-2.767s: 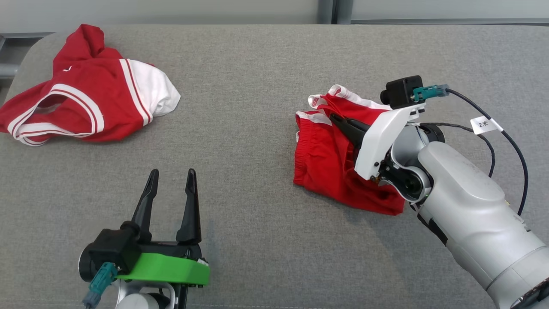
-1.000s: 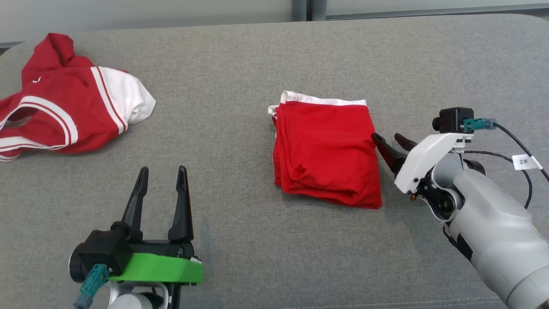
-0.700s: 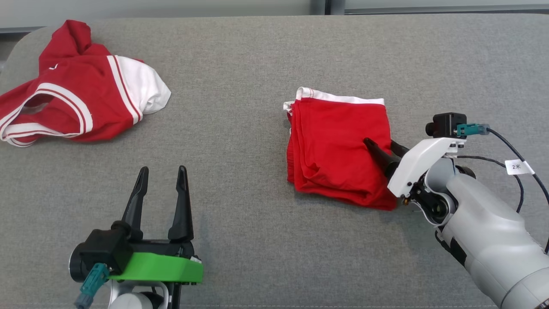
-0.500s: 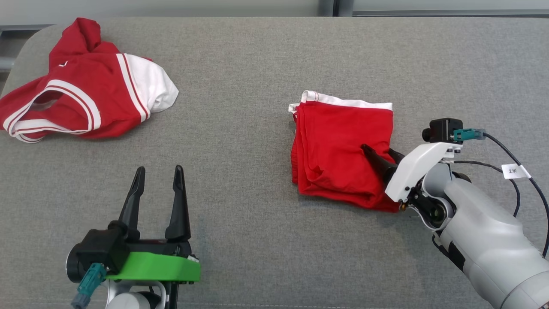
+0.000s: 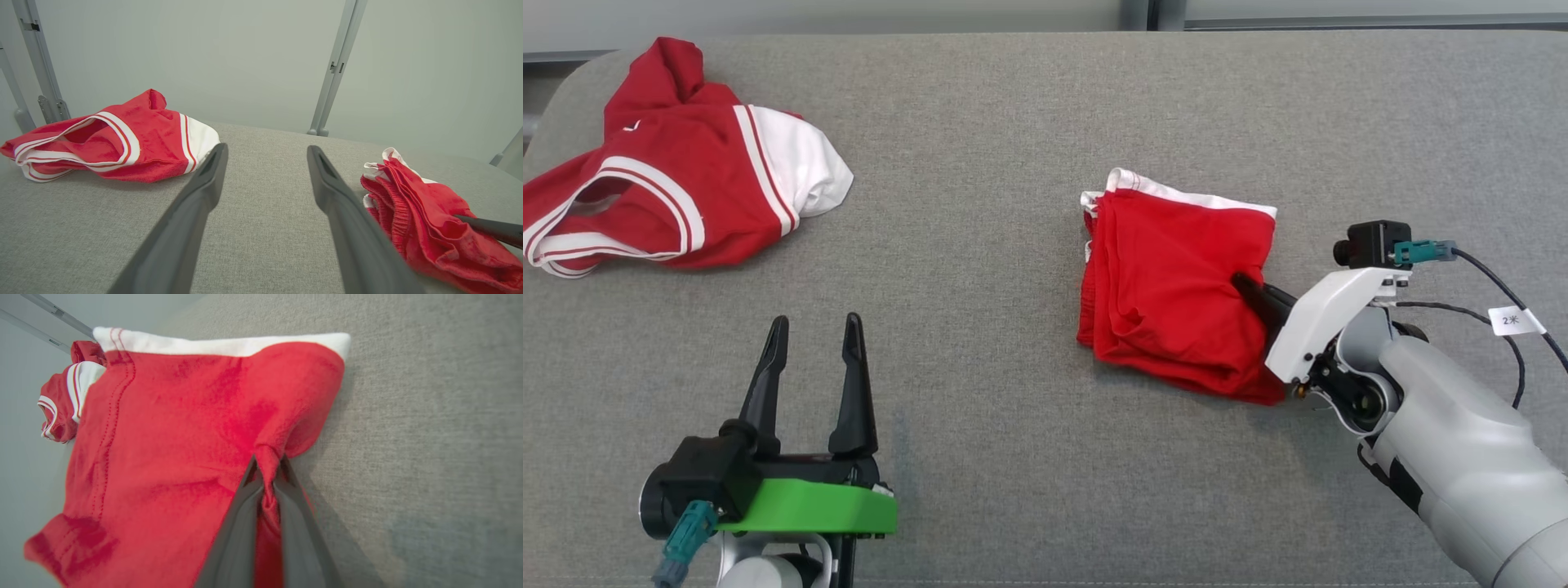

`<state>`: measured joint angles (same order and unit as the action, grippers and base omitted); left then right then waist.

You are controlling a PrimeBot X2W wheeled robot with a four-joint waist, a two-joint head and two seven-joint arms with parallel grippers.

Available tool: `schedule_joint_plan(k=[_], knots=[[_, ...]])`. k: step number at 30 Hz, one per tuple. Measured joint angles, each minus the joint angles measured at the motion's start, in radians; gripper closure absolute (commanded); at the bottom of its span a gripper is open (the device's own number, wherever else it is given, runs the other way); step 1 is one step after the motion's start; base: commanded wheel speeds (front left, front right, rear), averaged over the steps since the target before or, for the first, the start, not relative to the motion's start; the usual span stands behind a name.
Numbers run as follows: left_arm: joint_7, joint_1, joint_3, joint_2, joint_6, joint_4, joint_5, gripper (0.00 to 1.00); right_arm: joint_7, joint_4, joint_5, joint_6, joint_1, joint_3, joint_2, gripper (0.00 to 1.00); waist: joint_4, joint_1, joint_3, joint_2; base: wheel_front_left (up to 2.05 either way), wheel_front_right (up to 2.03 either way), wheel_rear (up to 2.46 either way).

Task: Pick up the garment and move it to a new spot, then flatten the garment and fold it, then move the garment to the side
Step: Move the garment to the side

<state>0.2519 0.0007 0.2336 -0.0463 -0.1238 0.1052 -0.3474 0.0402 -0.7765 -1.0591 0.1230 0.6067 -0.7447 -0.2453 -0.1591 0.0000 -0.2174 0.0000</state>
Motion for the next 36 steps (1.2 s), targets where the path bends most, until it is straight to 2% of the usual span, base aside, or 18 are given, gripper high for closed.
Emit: schedule_joint_plan(k=[6,12,22,36], knots=[[0.000,0.000,-0.004,0.000,0.000,0.001,0.001,0.00,0.000,0.000,0.006,0.000,0.019,-0.011,-0.053,1.00,0.009,0.0000,-0.004,0.0000,0.00,0.00,0.00],[0.000,0.000,-0.030,0.000,0.000,0.023,0.012,0.00,0.000,0.000,0.032,0.000,0.093,-0.013,-0.135,1.00,0.028,0.0000,-0.020,0.0000,0.00,0.00,0.00],[0.000,-0.009,-0.009,0.000,0.000,0.058,0.053,0.00,0.041,-0.035,0.089,0.000,0.230,-0.009,-0.289,1.00,0.070,0.0000,-0.077,0.0000,0.00,0.00,0.00],[0.000,-0.065,0.002,0.000,0.002,0.078,0.088,0.00,0.081,-0.083,0.146,0.000,0.365,-0.003,-0.425,1.00,0.100,0.0000,-0.189,0.0000,0.00,0.00,0.00]])
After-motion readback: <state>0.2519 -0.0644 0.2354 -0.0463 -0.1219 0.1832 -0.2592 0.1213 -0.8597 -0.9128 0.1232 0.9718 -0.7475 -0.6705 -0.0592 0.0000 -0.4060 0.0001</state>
